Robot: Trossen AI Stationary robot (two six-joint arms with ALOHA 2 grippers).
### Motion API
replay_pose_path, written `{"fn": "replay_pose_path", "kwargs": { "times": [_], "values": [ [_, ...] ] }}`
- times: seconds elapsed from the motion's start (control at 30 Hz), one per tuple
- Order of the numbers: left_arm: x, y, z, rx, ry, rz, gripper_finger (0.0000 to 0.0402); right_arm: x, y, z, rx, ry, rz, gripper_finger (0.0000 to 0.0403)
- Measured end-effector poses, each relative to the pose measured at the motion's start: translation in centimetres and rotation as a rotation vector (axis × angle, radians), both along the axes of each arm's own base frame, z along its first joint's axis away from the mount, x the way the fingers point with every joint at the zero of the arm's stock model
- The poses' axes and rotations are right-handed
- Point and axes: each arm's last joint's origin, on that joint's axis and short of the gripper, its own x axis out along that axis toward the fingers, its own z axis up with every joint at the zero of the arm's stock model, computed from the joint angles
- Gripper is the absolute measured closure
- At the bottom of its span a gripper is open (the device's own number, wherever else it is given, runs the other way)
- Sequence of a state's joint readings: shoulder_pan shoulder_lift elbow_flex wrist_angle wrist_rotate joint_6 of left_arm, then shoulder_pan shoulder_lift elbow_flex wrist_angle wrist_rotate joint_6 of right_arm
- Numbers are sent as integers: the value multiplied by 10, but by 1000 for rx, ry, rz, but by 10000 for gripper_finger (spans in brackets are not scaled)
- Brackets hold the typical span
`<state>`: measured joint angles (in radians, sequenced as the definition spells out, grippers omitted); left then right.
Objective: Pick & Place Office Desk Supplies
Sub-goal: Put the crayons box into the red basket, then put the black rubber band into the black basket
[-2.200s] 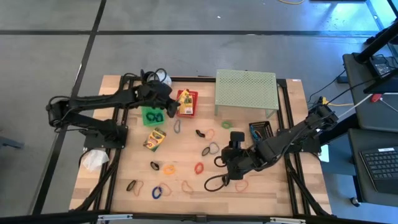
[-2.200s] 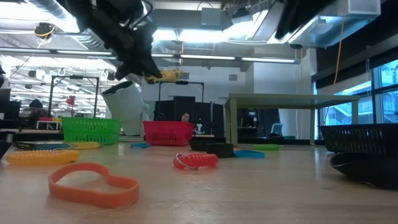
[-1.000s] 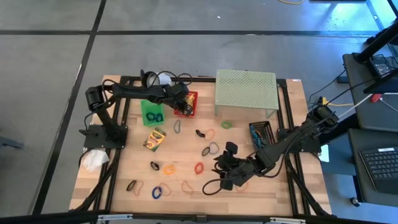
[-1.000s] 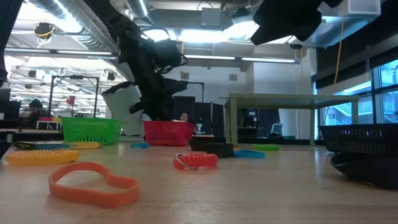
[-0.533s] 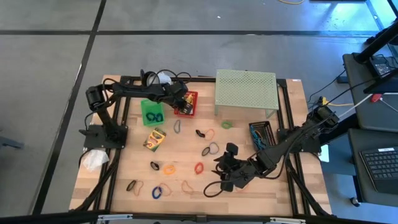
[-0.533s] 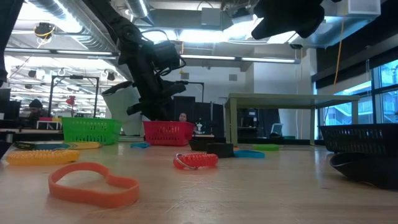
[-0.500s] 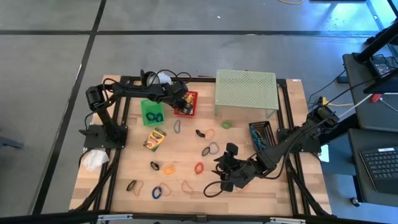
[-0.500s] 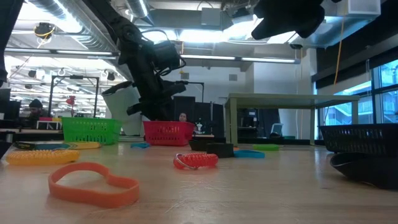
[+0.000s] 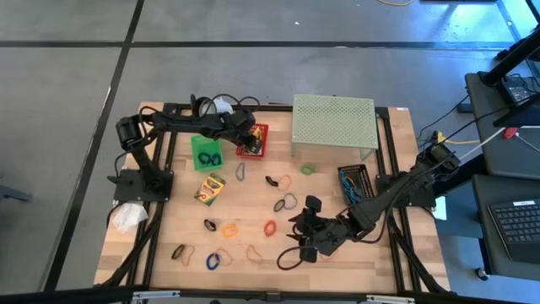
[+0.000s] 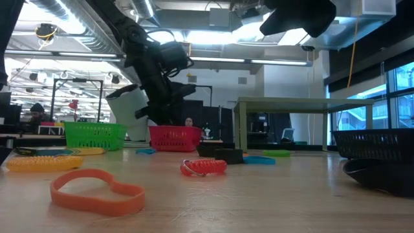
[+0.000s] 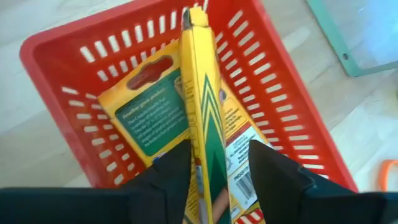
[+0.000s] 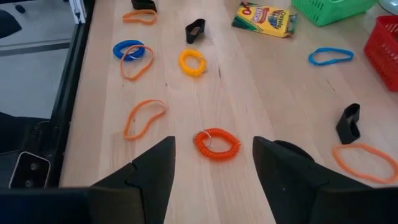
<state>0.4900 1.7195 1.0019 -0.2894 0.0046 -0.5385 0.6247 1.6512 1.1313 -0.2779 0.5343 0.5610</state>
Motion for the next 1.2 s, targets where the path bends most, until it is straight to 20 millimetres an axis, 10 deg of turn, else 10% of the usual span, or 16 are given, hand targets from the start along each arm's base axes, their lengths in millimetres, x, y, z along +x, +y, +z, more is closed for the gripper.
{"fn": "replay_pose_path", "kwargs": {
  "times": [0.53,0.87,1.2],
  "values": [
    [-2,-2,76,93,92,-137,210,0,0,0,-1,1,2,188],
    [-27,-70,81,42,523,-246,211,-2,2,0,-3,2,9,188],
    [-21,-138,82,97,559,-286,199,-2,2,0,-5,-2,7,188]
  ]
}}
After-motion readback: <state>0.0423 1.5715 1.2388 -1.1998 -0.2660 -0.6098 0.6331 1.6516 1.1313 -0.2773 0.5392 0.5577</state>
